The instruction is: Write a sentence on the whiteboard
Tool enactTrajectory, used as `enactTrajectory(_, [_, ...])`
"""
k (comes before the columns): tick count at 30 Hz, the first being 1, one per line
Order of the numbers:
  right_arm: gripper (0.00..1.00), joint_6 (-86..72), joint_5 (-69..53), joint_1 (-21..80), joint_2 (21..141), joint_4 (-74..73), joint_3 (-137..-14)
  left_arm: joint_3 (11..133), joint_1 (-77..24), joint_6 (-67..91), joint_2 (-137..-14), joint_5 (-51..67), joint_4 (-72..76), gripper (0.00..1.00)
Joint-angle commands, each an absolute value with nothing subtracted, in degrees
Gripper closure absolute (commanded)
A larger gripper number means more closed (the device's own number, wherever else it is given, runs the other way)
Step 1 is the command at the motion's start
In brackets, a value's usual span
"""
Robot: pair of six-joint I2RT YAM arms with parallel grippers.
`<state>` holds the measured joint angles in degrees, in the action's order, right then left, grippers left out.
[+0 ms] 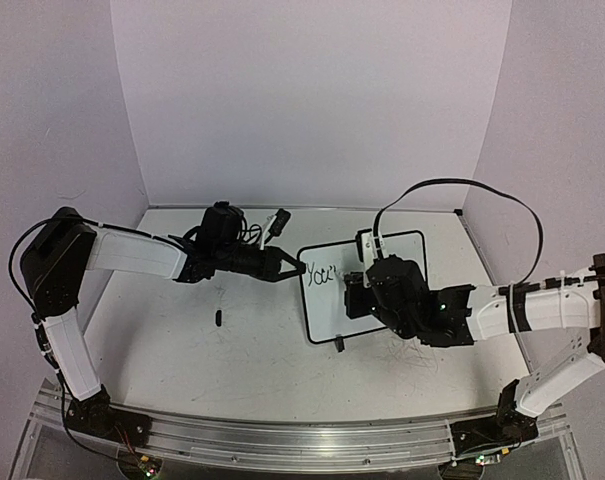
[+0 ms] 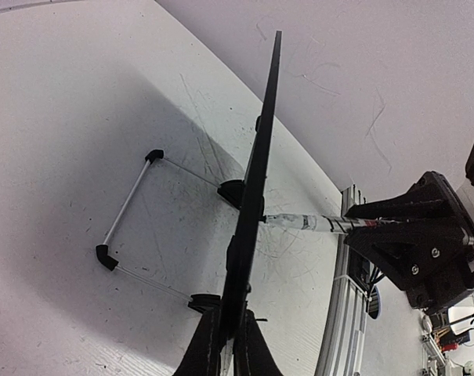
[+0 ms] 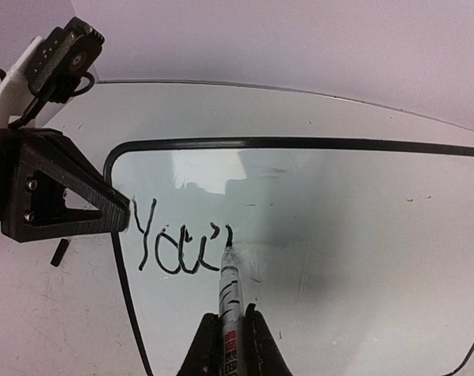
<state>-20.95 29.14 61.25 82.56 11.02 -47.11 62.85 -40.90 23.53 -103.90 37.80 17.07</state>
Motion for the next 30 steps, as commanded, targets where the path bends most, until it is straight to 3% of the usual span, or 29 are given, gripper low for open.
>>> enactTrajectory(1, [1.00, -23.21, 28.66, 61.48, 82.67, 8.99, -45.52, 62.59, -40.08, 23.23, -102.57, 36.83, 16.89, 1.00])
enactTrajectory(30, [1.00, -20.76, 31.47, 60.55, 81.77, 12.76, -48.52, 62.70, -40.17, 23.37, -102.86, 37.56, 16.91, 1.00])
